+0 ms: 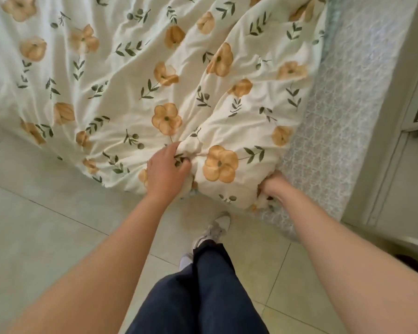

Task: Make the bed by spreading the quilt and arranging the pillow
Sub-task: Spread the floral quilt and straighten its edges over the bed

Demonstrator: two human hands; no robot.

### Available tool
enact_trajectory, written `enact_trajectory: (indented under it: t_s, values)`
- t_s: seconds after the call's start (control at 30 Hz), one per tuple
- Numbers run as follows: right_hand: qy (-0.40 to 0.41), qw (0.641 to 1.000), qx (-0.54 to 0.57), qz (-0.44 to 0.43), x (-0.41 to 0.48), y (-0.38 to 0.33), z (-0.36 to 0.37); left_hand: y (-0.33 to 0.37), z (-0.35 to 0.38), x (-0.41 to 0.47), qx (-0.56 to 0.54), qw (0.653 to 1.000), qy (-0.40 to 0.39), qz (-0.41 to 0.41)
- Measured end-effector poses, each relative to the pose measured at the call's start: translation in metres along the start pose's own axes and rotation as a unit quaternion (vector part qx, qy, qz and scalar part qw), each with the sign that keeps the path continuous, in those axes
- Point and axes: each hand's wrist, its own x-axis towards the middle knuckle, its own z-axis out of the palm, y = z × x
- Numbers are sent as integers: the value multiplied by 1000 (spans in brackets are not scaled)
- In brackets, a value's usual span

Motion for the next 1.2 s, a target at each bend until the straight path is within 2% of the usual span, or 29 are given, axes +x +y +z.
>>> enact_trajectory:
  t_s: [0.07, 0.17, 0.27, 0.3, 0.33, 0.37, 0.43, 0.47, 0.53, 0.57, 0.6, 0.63, 0.67, 0.7, 0.73, 0.77, 0.83, 0.93, 0.97, 1.03, 1.1, 1.2]
  values:
    - [51, 994, 88, 33, -10, 26, 2, -4, 3, -14, -3, 1000, -10, 1]
    - [96, 982, 158, 42, -40, 54, 4, -11, -2, -42, -105, 994, -13, -38]
    - [77, 984, 151, 51, -65, 69, 3, -11, -1, -73, -117, 984, 107, -78]
    - [67, 987, 139, 45, -74, 73, 3, -8, 2, -86, -103, 984, 108, -100]
    - [57, 989, 133, 38, -83, 77, 3, -6, 9, -98, -102, 985, 62, -123]
    - [46, 989, 135, 32, -91, 83, 3, -2, 19, -111, -106, 984, -21, -142]
    - [9, 986, 166, 26, -108, 99, 4, 5, 44, -137, -115, 964, -183, -153]
    - [-18, 981, 192, 27, -115, 109, 4, 12, 57, -150, -135, 950, -231, -163]
    - [-65, 965, 252, 33, -124, 130, 3, 28, 76, -168, -250, 899, -277, -228]
    - [-81, 957, 276, 33, -127, 140, 0, 37, 85, -175, -347, 850, -285, -275]
    - [-93, 951, 294, 31, -129, 150, -4, 44, 93, -181, -461, 780, -283, -315]
    - [-103, 944, 312, 25, -130, 159, -10, 54, 98, -186, -563, 707, -267, -335]
    - [-115, 937, 329, 18, -132, 168, -17, 62, 103, -192, -636, 652, -242, -335]
    - [-132, 928, 347, 7, -136, 175, -26, 72, 109, -198, -684, 617, -214, -326]
    - [-149, 921, 359, -6, -140, 180, -35, 82, 113, -203, -713, 596, -185, -318]
    - [-166, 916, 365, -13, -144, 183, -42, 90, 116, -208, -727, 588, -161, -316]
    - [-191, 925, 328, -30, -150, 184, -53, 109, 122, -217, -724, 597, -107, -327]
    - [-137, 974, 129, -129, -166, 187, -81, 127, 132, -233, -701, 628, 3, -340]
    - [-125, 972, 107, -166, -174, 188, -88, 128, 133, -238, -702, 632, 32, -327]
    - [-162, 954, 142, -208, -185, 202, -101, 133, 131, -254, -724, 627, 53, -282]
    - [-203, 951, 162, -168, -185, 231, -95, 128, 142, -273, -717, 638, 81, -269]
    - [-179, 978, 85, -63, -163, 275, -69, 115, 177, -292, -631, 663, 113, -388]
